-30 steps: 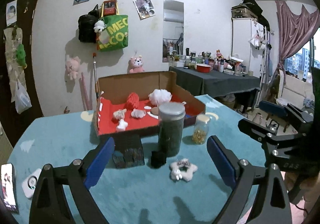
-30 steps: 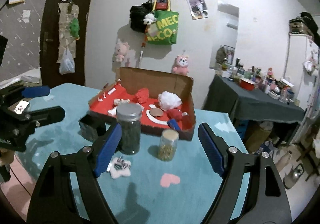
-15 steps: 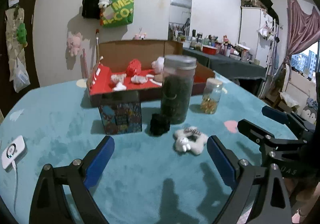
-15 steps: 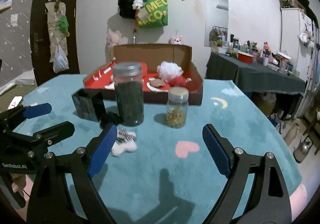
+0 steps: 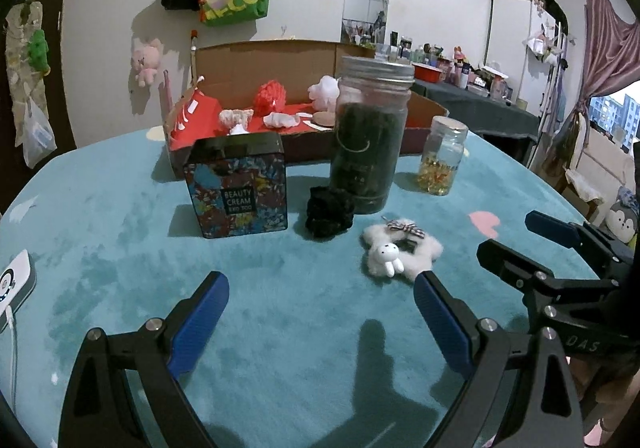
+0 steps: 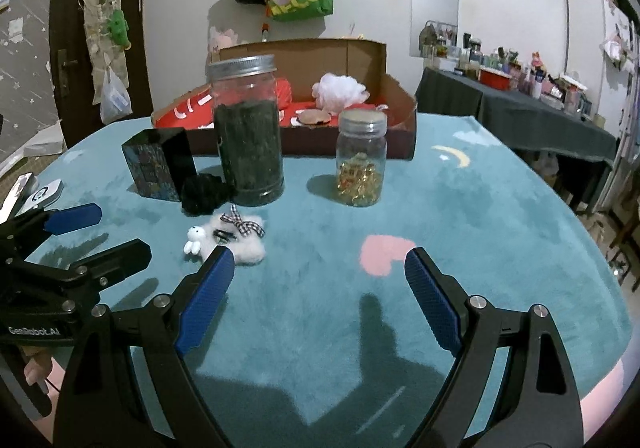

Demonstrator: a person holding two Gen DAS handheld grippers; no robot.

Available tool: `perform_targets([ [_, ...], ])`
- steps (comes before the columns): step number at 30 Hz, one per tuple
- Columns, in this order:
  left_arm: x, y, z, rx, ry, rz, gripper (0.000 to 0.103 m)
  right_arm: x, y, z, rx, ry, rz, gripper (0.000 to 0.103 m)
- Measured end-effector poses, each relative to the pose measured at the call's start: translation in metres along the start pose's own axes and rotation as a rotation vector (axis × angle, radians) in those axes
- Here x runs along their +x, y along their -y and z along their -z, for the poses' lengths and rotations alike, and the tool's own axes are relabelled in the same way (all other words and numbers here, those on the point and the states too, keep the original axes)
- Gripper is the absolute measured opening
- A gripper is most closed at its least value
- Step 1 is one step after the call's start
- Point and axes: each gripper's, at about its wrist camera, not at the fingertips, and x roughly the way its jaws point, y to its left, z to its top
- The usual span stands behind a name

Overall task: Organize soft objects
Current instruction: 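Move both tools toward the black pompom and white plush sheep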

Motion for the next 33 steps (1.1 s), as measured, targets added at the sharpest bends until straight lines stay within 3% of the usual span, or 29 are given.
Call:
perform_targets([
  [10,0.011,-0.011,-0.016,-0.009,-0.056,0.046,0.095,0.015,0.002,-0.012,-0.028,-0.072,-0.087,0.088],
  [20,0.028,-0.003,-0.038,-0.031,-0.088,0.056,0.078,0.032,0.003,-0.027,-0.112,-0.167,-0.241,0.088],
  [27,0.048,0.000,-0.048,-0.083,-0.128,0.026,0.063,0.046,-0.011,-0.031,-0.241,-0.205,-0.327,0.088],
  [33,0.059,-0.001,-0.051,-0.108,-0.160,0.002,0.051,0.062,-0.015,-0.035,-0.260,-0.258,-0.422,0.088],
])
